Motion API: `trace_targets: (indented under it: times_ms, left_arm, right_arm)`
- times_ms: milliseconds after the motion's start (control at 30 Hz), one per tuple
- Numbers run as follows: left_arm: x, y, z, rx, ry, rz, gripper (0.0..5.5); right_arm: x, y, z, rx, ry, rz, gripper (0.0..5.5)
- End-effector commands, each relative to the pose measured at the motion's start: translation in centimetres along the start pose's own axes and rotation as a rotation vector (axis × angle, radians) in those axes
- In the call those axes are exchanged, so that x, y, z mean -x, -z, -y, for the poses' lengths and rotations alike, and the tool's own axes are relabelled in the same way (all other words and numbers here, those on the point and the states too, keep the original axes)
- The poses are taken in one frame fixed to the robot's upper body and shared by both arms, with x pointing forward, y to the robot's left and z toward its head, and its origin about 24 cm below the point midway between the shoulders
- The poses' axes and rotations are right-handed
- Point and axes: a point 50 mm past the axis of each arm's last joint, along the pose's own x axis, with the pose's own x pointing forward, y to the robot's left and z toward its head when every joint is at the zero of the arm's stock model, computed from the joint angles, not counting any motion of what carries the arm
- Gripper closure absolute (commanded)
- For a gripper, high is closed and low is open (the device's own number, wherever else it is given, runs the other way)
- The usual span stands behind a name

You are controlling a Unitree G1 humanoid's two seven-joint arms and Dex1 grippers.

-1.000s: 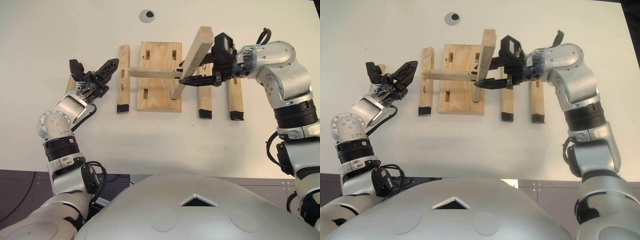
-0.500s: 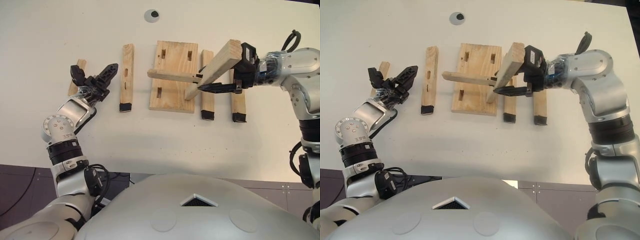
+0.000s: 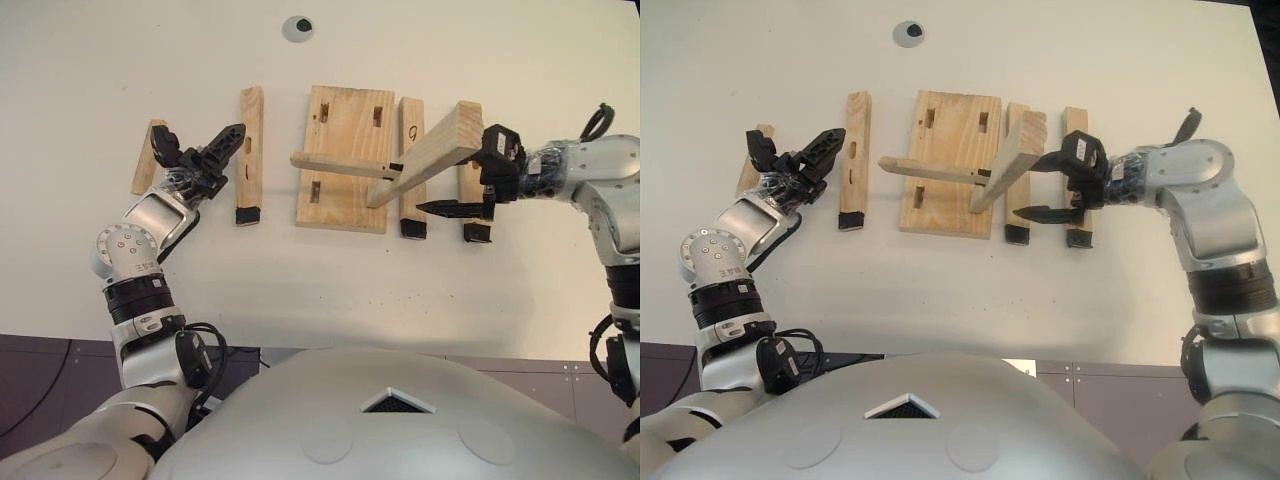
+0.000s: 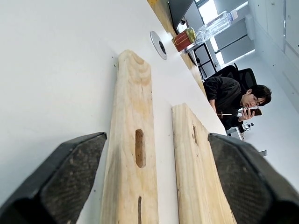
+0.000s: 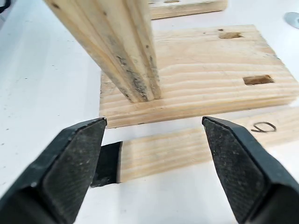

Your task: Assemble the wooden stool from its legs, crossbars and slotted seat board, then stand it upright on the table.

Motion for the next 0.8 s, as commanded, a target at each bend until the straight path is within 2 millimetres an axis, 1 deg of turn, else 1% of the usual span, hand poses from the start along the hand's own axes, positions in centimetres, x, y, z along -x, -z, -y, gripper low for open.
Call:
trace_targets:
  times_ms: [33, 67, 167, 267, 367, 500, 600, 633, 733, 767, 800]
  left_arm:
    - [0.2, 0.5, -0.3, -0.006, -0.026, -0.005, 1.5]
    - [0.1, 0.6, -0.2, -0.007, -0.026, -0.007, 1.5]
    - [0.0, 0.7, -0.1, -0.011, -0.023, -0.011, 1.5]
    - [0.0, 0.6, -0.3, -0.011, -0.031, -0.009, 1.5]
    - [-0.1, 0.7, -0.3, -0.009, -0.036, -0.011, 1.5]
    - [-0.1, 0.9, -0.3, -0.008, -0.042, -0.013, 1.5]
    - [0.0, 0.9, -0.4, -0.009, -0.047, -0.01, 1.5]
    - [0.0, 0.9, -0.4, -0.009, -0.049, -0.009, 1.5]
    - [0.1, 1.0, -0.4, -0.012, -0.048, -0.005, 1.5]
    - [0.1, 0.8, -0.2, -0.02, -0.04, 0.009, 1.5]
    - [0.1, -0.1, 0.3, -0.041, -0.018, 0.047, 1.5]
  right_arm:
    - [-1.5, 0.2, -0.1, -0.258, 0.266, 0.025, 1.74]
    - [-2.2, 0.1, -0.2, -0.316, 0.329, 0.031, 1.74]
    - [-3.9, -0.3, -1.6, -0.441, 0.449, 0.035, 1.74]
    - [-5.0, 0.1, -2.8, -0.515, 0.524, -0.02, 1.74]
    - [-6.1, 1.2, -4.0, -0.537, 0.537, -0.114, 1.74]
    - [-6.7, 2.1, -4.8, -0.516, 0.546, -0.201, 1.74]
    - [-6.4, 2.6, -4.7, -0.531, 0.571, -0.24, 2.25]
    - [-6.2, 2.7, -4.4, -0.535, 0.59, -0.244, 2.3]
    - [-5.8, 2.4, -3.7, -0.557, 0.64, -0.218, 2.89]
    - [-5.8, 2.2, -3.3, -0.575, 0.658, -0.193, 3.13]
    - [-5.7, 1.6, -2.8, -0.609, 0.687, -0.143, 3.33]
